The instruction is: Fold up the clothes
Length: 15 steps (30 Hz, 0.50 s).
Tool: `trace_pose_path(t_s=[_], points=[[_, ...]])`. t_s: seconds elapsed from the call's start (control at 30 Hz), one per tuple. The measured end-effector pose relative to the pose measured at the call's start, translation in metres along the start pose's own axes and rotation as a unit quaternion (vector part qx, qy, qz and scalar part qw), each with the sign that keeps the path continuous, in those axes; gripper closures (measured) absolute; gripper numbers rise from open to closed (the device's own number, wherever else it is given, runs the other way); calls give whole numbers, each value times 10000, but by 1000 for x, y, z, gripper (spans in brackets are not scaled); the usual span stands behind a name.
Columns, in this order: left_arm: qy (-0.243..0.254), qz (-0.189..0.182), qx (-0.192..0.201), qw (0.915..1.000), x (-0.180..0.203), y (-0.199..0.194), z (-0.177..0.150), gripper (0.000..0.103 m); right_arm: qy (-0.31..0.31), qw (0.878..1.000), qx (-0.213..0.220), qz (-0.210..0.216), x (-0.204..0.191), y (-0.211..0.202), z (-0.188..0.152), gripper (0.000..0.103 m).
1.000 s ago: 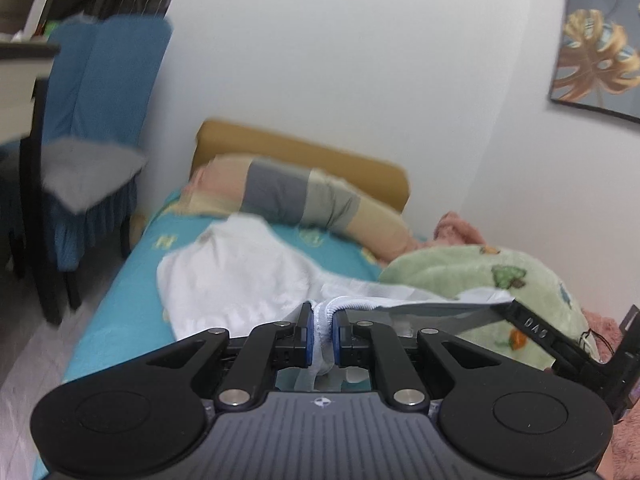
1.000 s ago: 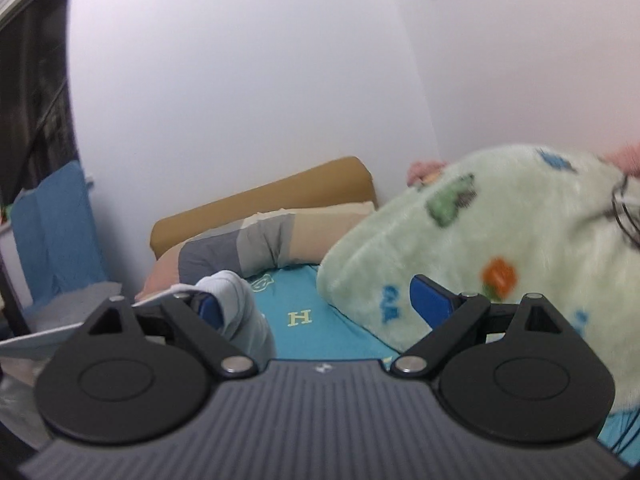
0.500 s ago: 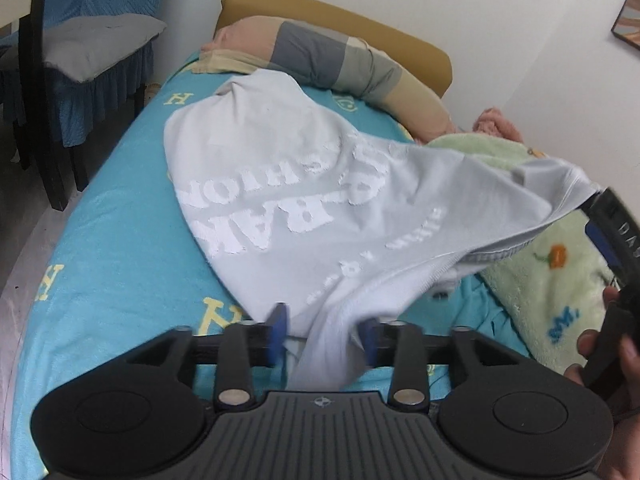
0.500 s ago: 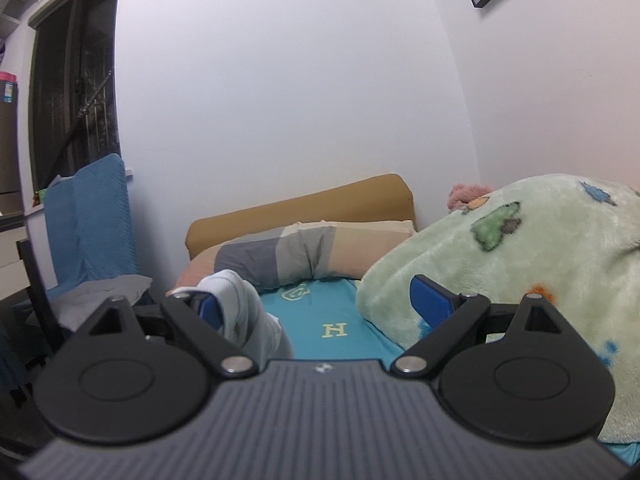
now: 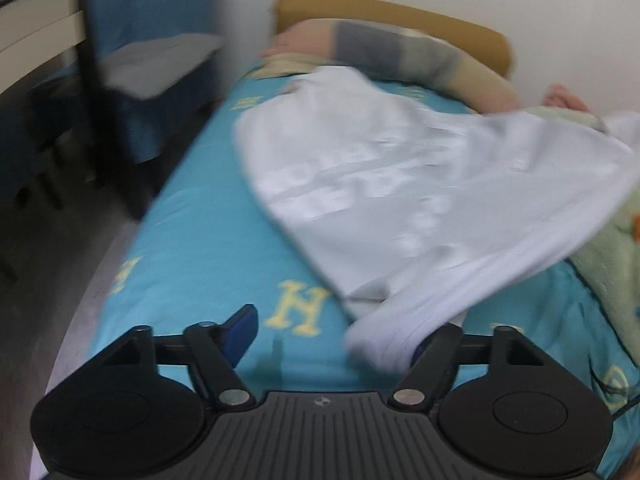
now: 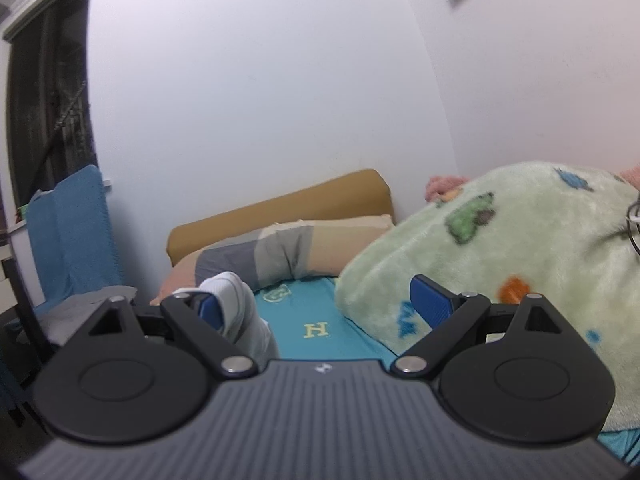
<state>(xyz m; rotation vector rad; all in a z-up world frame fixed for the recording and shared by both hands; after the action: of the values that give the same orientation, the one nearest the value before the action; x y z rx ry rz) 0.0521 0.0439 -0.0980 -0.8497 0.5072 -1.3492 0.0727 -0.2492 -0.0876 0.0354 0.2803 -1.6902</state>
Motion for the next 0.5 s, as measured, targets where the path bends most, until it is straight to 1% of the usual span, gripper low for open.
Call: trace_pose_path(t_s=[0.03,0.07,0.2,0.27,0.33,0.43,0.5], points=[[-149,1,46,9999,-5,-4,2,16,-22,10000,-28,-62,1,1,-1,9],[-253,4,128,9996,-8,-8,4,16,-69,9999,-55,-140,1,2,-2,9],[-422,16,511,9978,-8,-19,17,15,-244,9987,-244,-387,4,8,-10,9],[-540,7,709,9960,-7,-23,25,15,-318,9973,-438,-492,6,15,-17,9],[-686,57,896,9936,-9,-27,32,15,-518,9943,-717,-599,8,24,-29,9],[-903,149,1092,9898,-12,-31,41,15,-851,9882,-1100,-647,5,34,-48,9],[-990,272,1155,9880,-15,-28,41,15,-975,9840,-1338,-656,3,37,-60,9]])
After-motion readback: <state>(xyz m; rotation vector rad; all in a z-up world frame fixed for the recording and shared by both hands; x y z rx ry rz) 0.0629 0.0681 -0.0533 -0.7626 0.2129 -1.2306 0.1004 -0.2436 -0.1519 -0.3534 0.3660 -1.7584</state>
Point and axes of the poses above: each gripper's, at about its wrist camera, not at the fingertips, and y roughly the way its jaws point, x to its right, z to its top, the point moved 3 cm from there along y, roughly the way its jaws point, and after that the axes turned 5 degrees about -y, right-handed, at the moved point
